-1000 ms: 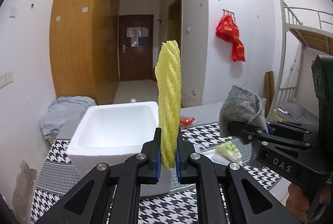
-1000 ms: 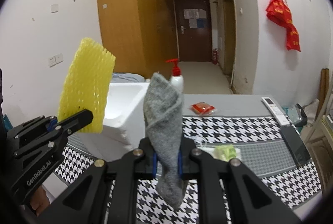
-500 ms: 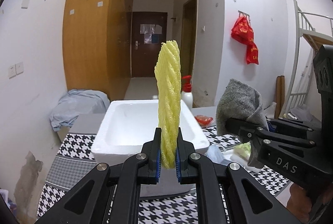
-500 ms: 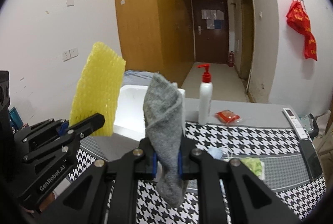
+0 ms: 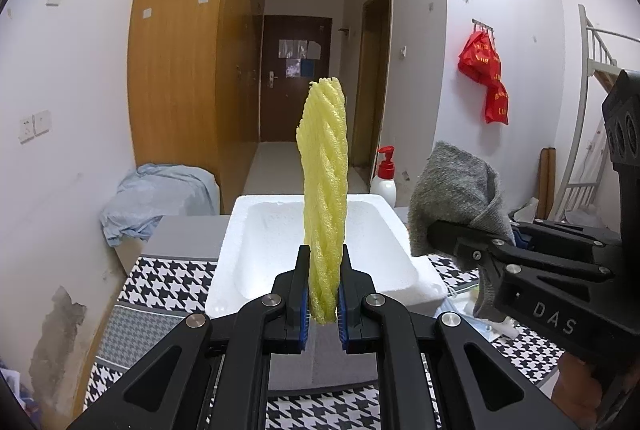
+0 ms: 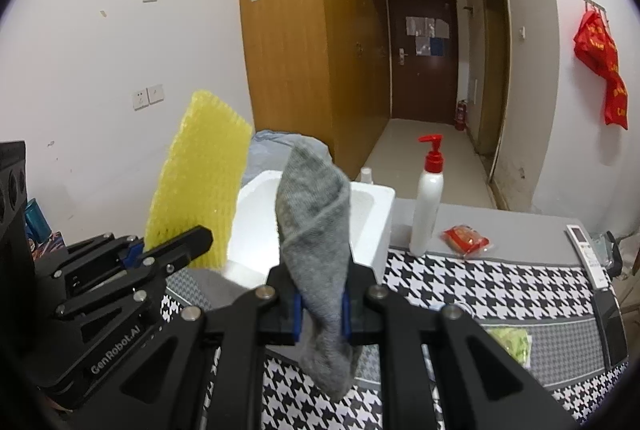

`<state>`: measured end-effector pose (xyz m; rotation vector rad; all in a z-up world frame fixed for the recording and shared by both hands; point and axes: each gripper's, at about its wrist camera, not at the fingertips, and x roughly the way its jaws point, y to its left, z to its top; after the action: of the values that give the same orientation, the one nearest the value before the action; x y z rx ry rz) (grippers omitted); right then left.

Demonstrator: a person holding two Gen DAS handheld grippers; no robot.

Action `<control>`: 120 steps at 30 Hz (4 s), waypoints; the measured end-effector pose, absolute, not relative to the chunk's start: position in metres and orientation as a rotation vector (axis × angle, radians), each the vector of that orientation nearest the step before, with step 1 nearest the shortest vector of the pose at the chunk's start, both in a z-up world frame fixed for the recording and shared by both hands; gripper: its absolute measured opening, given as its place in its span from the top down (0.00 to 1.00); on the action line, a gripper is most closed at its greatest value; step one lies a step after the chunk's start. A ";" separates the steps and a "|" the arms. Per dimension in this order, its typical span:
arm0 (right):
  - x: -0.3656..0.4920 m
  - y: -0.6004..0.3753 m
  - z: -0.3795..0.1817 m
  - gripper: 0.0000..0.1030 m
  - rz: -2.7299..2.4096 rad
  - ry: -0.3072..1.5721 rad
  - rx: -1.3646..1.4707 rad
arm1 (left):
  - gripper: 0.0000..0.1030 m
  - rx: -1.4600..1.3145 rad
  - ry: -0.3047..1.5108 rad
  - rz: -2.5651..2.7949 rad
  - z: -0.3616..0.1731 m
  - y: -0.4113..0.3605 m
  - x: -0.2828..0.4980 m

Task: Organize soft objects
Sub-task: 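Carry the mesh sleeve and grey sock toward the white foam box with both grippers, then open the left gripper to drop the mesh sleeve into the foam box, then lower the grey sock into the foam box and open the right gripper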

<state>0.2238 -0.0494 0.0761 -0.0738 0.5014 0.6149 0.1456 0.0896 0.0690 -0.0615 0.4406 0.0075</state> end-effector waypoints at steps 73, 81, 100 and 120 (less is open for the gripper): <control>0.247 0.016 0.077 0.83 0.679 0.537 -0.083 | 0.01 -0.122 0.407 0.219 0.066 0.178 0.132; 0.255 0.025 0.069 0.83 0.677 0.546 -0.092 | 0.01 -0.140 0.407 0.230 0.063 0.188 0.131; 0.265 0.022 0.065 0.31 0.739 0.585 -0.007 | 0.01 -0.150 0.406 0.237 0.064 0.188 0.131; 0.231 -0.027 0.079 0.20 0.720 0.497 0.072 | 0.01 -0.125 0.372 0.182 0.082 0.153 0.115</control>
<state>0.2312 -0.0266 0.0787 0.0721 0.4972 0.7197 0.1147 0.1527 0.0817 -0.1248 0.3721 0.1821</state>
